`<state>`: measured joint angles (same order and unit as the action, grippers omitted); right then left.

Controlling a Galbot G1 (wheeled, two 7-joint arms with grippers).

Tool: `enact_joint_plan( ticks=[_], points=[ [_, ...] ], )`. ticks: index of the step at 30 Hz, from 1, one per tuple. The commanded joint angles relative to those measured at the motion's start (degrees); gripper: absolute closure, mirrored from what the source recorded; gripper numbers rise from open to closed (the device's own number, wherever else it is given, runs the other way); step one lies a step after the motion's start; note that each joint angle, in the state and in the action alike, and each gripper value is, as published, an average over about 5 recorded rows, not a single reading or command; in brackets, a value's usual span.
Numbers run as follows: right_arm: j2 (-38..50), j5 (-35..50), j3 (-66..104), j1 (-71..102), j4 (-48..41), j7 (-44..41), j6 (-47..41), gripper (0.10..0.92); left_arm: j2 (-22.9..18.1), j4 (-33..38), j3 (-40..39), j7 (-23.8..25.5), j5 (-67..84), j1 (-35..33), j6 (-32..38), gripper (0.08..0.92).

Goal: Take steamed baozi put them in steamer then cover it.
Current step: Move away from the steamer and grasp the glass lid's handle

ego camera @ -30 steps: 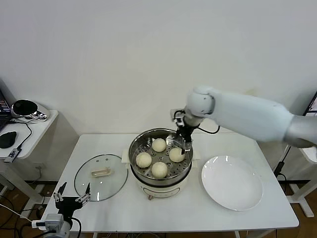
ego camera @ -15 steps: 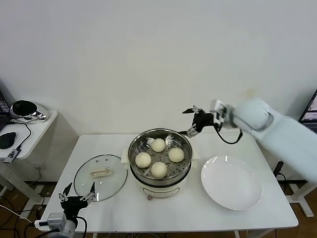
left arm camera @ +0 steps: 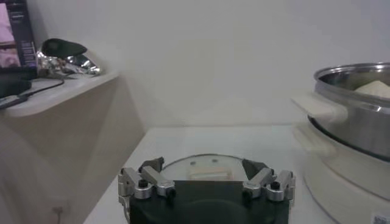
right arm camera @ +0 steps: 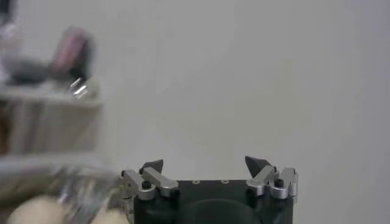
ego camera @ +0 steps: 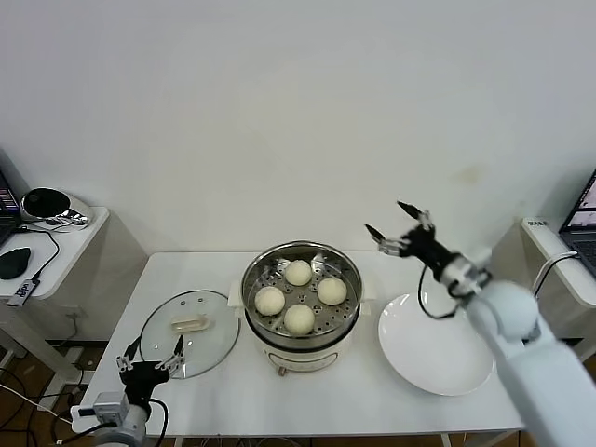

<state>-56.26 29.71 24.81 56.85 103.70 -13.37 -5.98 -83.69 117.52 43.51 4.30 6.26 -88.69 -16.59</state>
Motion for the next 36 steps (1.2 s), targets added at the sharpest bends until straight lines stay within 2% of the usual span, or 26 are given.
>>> enact_joint_plan(
  ticks=[1, 9, 14, 17, 21, 24, 29, 36],
  points=[
    [-20.5, -0.6, 16.6, 26.6, 2.9, 8.7, 9.8, 0.203, 1.5, -2.2, 0.8, 3.2, 0.0, 2.5, 2.2, 0.177],
    [-23.6, -2.2, 16.7, 30.7, 4.5, 7.8, 9.1, 0.203, 2.1, -4.8, 1.1, 3.9, -26.1, 3.9, 9.5, 0.177],
    [-24.7, -3.3, 16.4, 30.9, 3.9, 7.4, 9.2, 0.203, 3.0, -9.2, -0.6, -2.5, -52.0, 5.2, 19.2, 0.177],
    [-25.3, -4.6, 15.4, 30.8, 3.2, 7.1, 9.8, 0.203, 6.2, -11.9, -3.4, -5.1, -63.7, 5.1, 22.7, 0.177],
    [-25.6, -5.2, 14.4, 31.4, 3.9, 7.0, 10.0, 0.203, 11.3, -14.6, -7.4, -8.2, -67.6, 4.9, 21.9, 0.177],
    [-25.5, -5.0, 14.2, 31.8, 4.7, 6.9, 9.8, 0.203, 12.3, -18.0, -8.2, -10.8, -67.5, 5.8, 22.5, 0.177],
    [-25.3, -4.9, 14.3, 31.7, 4.5, 6.9, 9.9, 0.203, 10.8, -21.7, -9.1, -10.2, -70.0, 6.9, 18.3, 0.177],
    [-26.1, -5.1, 14.5, 31.6, 4.1, 6.8, 10.3, 0.203, 7.3, -24.6, -9.8, -14.3, -76.6, 9.6, 11.1, 0.177]
  ],
)
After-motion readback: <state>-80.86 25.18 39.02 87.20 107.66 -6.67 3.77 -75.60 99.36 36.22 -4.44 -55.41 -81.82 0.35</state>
